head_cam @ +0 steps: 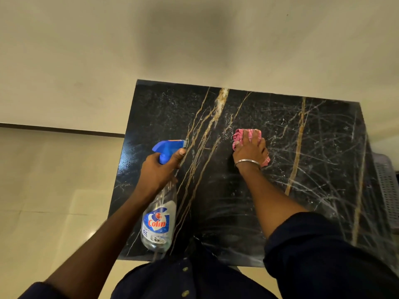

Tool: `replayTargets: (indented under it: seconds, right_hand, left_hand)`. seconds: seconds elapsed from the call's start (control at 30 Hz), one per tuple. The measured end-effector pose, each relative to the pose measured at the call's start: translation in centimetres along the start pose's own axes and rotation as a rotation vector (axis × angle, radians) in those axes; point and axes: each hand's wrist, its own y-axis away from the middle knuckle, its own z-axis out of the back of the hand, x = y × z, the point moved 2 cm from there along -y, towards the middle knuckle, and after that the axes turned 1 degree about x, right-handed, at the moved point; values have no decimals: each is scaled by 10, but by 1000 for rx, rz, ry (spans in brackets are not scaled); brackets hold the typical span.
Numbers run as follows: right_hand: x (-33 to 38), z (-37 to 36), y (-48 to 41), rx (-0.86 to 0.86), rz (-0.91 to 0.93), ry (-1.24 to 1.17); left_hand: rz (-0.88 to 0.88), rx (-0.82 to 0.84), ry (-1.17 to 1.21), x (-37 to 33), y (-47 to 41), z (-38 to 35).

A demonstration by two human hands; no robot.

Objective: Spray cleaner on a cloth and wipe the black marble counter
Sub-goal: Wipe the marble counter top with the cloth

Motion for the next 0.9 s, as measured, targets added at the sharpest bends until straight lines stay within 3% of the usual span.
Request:
replayTargets:
  seconds: [0.1, 0.23, 0.4, 0.7, 0.83, 0.9]
  right_hand:
    - [32, -7, 24, 24, 106, 42]
    - [77, -24, 65, 84, 423, 137]
    - [54, -28, 60, 96, 612, 225]
    - [-23, -8, 32, 1, 103, 68]
    - [1, -14, 44, -44, 29, -21]
    - [23, -19, 56, -12, 97, -12]
  left_hand:
    - [-6, 7, 15, 4, 7, -2]
    - [-6, 8, 14, 7, 18, -5]
    - [-17, 28, 21, 7, 22, -3]
    - [-34, 8, 1, 10, 30, 2]
    - [-38, -5, 28, 10, 34, 5]
    - [-37, -3, 36, 11, 35, 6]
